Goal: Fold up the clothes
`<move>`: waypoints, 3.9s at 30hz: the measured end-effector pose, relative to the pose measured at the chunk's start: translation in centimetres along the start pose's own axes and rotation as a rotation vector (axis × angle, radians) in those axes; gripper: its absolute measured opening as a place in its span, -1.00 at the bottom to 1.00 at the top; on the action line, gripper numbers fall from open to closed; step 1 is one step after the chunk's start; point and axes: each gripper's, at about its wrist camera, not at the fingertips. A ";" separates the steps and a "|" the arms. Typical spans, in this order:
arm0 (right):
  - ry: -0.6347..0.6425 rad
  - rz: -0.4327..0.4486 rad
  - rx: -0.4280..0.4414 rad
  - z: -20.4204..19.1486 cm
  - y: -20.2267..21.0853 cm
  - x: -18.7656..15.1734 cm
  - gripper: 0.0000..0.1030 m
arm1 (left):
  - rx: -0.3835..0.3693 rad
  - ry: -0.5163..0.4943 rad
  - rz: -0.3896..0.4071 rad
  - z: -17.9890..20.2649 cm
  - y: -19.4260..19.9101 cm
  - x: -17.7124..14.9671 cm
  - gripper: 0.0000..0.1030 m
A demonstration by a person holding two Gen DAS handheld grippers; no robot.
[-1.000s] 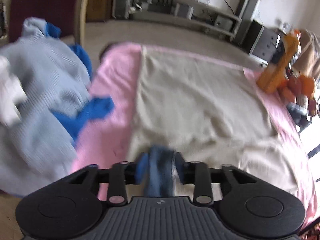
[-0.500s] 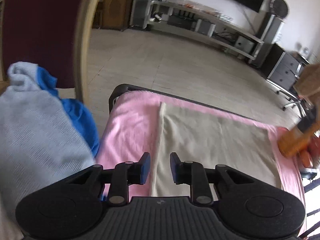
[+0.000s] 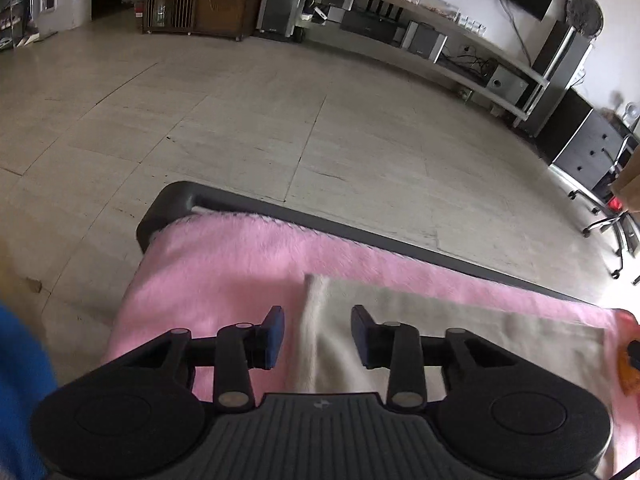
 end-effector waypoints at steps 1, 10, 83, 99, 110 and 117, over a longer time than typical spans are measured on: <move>0.005 0.009 0.000 0.1 -0.5 0.0 -0.08 | 0.001 -0.012 -0.003 0.1 -0.5 0.1 -0.60; 0.016 0.041 -0.062 1.9 -3.4 -0.3 -0.09 | 0.020 -0.084 0.002 -0.1 -1.9 -0.5 -0.57; -0.236 0.034 -0.199 9.7 36.6 -17.2 -0.21 | 0.065 -0.147 0.032 -4.6 38.2 -27.0 -0.39; -0.397 -0.047 0.045 11.6 32.6 -19.1 -0.04 | -0.061 0.039 -0.148 -6.2 31.1 -25.0 -0.52; -0.349 -0.100 -0.079 12.3 31.2 -19.4 -0.26 | -0.022 -0.090 -0.193 -5.1 30.4 -26.6 -0.46; -0.315 -0.156 -0.118 12.4 30.1 -19.9 -0.26 | -0.063 0.015 -0.146 -6.5 31.2 -26.1 -0.40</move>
Point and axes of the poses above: each gripper's, at about its wrist camera, not at the fingertips, and y roughly against the way its jaws point, z to its right, x to its top, and after that the axes turned 11 degrees about z, right-handed
